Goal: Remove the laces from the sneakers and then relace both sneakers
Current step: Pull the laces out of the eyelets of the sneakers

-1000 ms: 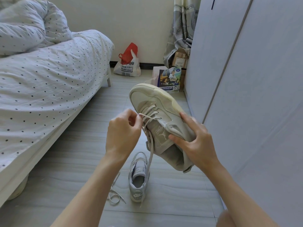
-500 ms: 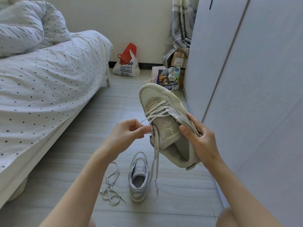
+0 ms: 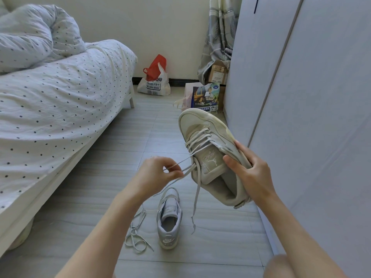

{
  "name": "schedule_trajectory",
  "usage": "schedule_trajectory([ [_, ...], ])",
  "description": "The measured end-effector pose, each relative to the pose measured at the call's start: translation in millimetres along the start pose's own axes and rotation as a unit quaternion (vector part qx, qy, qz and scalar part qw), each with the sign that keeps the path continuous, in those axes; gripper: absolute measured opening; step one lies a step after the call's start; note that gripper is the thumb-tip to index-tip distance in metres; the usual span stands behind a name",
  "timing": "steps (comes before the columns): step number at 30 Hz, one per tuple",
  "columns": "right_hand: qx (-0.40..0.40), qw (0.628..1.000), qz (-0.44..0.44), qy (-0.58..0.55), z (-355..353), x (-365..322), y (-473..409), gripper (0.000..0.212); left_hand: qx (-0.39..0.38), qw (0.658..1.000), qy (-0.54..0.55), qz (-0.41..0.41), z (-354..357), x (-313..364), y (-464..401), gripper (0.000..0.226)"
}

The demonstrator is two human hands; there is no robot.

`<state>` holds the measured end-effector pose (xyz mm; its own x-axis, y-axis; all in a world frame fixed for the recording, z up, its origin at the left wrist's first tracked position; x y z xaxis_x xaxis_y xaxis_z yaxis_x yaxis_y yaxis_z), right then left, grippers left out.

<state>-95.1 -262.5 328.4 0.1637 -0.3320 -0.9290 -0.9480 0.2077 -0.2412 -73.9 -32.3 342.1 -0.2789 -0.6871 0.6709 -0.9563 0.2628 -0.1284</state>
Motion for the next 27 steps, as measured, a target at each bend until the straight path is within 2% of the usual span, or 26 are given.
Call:
schedule_trajectory([
  [4, 0.004, 1.000, 0.003, 0.007, -0.8, 4.0, -2.8, 0.089, 0.032, 0.998, 0.045, -0.019, -9.8, -1.1, 0.4, 0.012],
  [8, 0.011, 1.000, 0.021, -0.006, -4.9, 11.3, -7.2, 0.090, 0.038, 0.977, 0.206, -0.038, -16.0, 1.0, 1.8, 0.010],
  [10, 0.014, 0.999, 0.032, -0.015, -6.5, 15.6, -8.3, 0.092, 0.027, 0.935, 0.355, -0.008, -18.8, 8.4, 3.2, 0.009],
  [12, 0.020, 0.999, 0.036, -0.013, -7.6, 17.5, -9.0, 0.092, 0.024, 0.872, 0.488, 0.016, -22.2, 14.2, 4.9, 0.010],
  [13, 0.023, 0.999, 0.037, -0.012, -7.9, 18.0, -9.4, 0.091, 0.034, 0.854, 0.519, 0.018, -23.2, 14.9, 5.0, 0.009],
  [14, 0.025, 0.999, 0.038, -0.012, -8.4, 18.5, -9.8, 0.091, 0.051, 0.849, 0.526, 0.012, -23.8, 14.5, 4.5, 0.010],
  [19, 0.027, 0.999, 0.045, -0.004, -10.8, 22.7, -10.3, 0.090, 0.151, 0.890, 0.428, -0.054, -29.0, 5.4, 2.6, 0.020],
  [21, 0.031, 0.998, 0.046, 0.010, -12.8, 24.2, -10.7, 0.090, 0.175, 0.930, 0.319, -0.055, -33.3, 0.6, 3.6, 0.019],
  [23, 0.037, 0.998, 0.051, 0.025, -16.3, 26.9, -11.9, 0.089, 0.181, 0.968, 0.172, -0.035, -35.5, -2.7, 5.1, 0.017],
  [24, 0.042, 0.997, 0.054, 0.032, -18.4, 28.5, -12.5, 0.088, 0.180, 0.976, 0.119, -0.030, -35.8, -5.0, 5.8, 0.016],
  [27, 0.063, 0.995, 0.070, 0.030, -24.8, 34.0, -13.9, 0.086, 0.118, 0.991, 0.034, -0.060, -33.0, -16.4, 6.9, 0.014],
])
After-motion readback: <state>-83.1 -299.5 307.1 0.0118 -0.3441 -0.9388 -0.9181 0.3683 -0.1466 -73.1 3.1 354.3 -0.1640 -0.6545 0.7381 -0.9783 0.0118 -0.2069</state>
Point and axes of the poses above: each hand's wrist, its own y-axis away from the middle knuckle, its own z-axis out of the palm, x = y × z, the point moved 4 cm from there along -y, towards the middle knuckle
